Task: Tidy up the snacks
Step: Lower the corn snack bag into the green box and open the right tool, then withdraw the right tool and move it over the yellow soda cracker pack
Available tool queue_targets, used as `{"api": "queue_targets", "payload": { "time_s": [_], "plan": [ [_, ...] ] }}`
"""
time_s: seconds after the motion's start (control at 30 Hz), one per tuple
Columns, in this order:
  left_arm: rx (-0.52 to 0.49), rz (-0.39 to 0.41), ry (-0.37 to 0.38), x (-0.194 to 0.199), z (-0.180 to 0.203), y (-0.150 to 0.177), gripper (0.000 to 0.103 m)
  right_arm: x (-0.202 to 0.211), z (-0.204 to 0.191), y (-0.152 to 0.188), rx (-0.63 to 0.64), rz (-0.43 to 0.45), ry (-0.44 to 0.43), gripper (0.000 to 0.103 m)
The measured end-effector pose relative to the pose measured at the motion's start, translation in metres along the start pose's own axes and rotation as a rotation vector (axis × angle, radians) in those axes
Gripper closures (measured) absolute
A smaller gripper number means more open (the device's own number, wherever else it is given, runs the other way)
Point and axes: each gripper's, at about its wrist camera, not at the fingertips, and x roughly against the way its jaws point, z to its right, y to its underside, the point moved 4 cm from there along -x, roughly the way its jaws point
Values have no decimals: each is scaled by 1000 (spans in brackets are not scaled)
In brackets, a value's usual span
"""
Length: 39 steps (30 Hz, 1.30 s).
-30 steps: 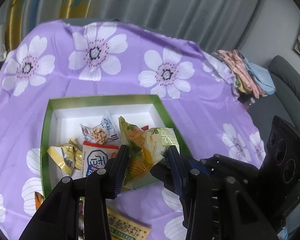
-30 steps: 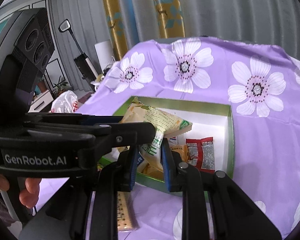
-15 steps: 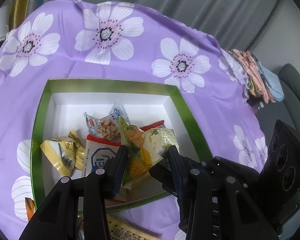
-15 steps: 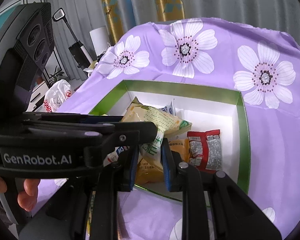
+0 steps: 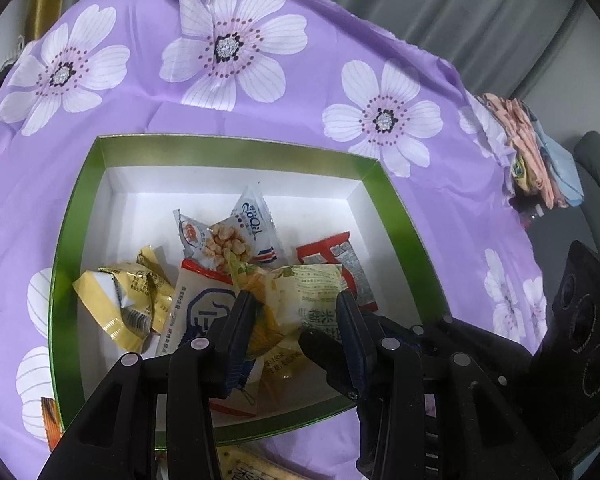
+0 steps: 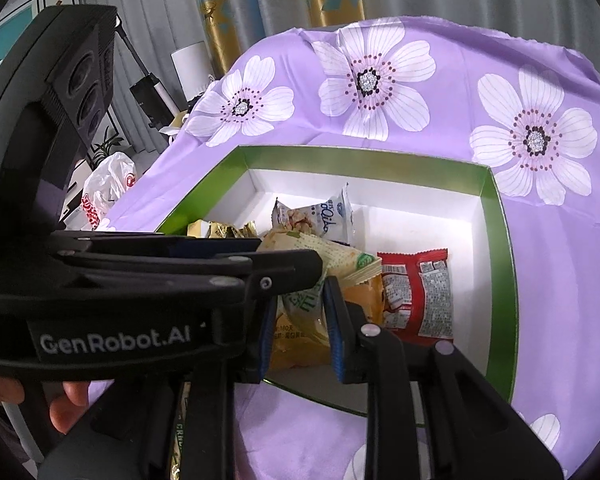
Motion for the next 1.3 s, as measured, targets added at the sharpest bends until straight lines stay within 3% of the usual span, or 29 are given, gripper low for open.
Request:
{"api": "queue_targets", "payload": {
  "time_s": [0.57, 1.0, 1.3],
  "plan": [
    [-5, -97, -30, -18, 2, -1, 56, -6, 7, 2, -34, -56, 8, 65],
    [-34, -138, -27, -23, 7, -2, 53, -7, 9, 1, -48, -65, 13, 63],
    [-41, -149, -21, -28, 11, 1, 36, -3, 11, -1, -60, -48, 28, 42]
  ]
}}
